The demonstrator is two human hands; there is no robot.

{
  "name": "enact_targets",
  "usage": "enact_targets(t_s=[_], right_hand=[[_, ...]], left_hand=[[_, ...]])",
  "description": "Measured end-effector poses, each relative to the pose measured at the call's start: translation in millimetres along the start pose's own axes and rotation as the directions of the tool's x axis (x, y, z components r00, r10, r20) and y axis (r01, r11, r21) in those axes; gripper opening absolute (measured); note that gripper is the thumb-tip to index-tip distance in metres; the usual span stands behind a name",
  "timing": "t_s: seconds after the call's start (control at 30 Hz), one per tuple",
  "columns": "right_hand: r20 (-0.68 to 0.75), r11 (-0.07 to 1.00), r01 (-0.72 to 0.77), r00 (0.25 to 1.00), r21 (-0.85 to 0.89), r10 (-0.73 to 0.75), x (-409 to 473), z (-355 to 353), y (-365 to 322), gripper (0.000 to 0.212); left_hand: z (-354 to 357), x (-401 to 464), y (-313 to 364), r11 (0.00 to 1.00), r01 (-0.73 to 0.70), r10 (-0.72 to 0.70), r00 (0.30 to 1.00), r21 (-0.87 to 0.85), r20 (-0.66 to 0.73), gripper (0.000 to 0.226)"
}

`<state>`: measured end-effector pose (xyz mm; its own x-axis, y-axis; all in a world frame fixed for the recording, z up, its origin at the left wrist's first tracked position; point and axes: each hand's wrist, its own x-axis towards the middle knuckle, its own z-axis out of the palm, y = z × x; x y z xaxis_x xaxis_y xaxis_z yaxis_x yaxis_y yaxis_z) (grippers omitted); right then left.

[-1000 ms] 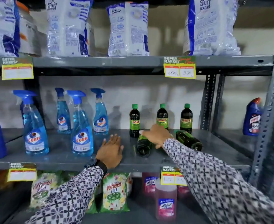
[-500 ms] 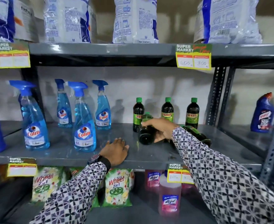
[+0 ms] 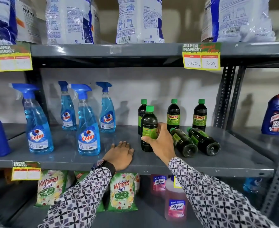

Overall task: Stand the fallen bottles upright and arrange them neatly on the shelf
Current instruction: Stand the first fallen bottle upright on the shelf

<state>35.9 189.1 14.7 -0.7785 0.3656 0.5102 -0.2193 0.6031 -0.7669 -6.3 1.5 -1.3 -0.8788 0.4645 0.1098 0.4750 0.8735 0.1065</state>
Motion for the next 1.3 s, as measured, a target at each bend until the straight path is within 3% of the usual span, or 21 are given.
enact_targets(t_s=[0.13,0.3,0.57,0.73,0.97,1.3], right_hand=[[0.022,0.998,-0.021,1.000,0.067,0.020,-1,2,6,0.080],[0.215,0.944,-0.155,0.972,0.290,0.094,7,1,16,0.092],[0.075,0.993,-0.053,0.996,0.104,0.045,6,2,11,0.098],[0.108,0.983,-0.061,0.993,0.173,0.043,4,0,12,0.086],[0.059,0.993,-0.081,0.995,0.083,0.076,7,4,14,0.105],[0.112,0.982,-0.103,0.990,0.157,0.086,1,-1,10,0.091]], left_hand=[[2,0,-1,1.000,-0.010,0.010,1.000,0.024,0.005,0.063],[2,0,-1,1.000,0.005,-0.005,1.000,-0.008,0.011,0.065],[1,0,0,1.000,0.005,-0.005,1.000,-0.024,0.008,0.062],[1,1,0,0.999,0.005,-0.005,1.000,-0.041,-0.003,0.062],[1,0,0,0.999,0.007,-0.007,1.000,-0.035,0.009,0.062],[1,1,-1,0.999,0.015,-0.014,1.000,-0.044,0.015,0.062]])
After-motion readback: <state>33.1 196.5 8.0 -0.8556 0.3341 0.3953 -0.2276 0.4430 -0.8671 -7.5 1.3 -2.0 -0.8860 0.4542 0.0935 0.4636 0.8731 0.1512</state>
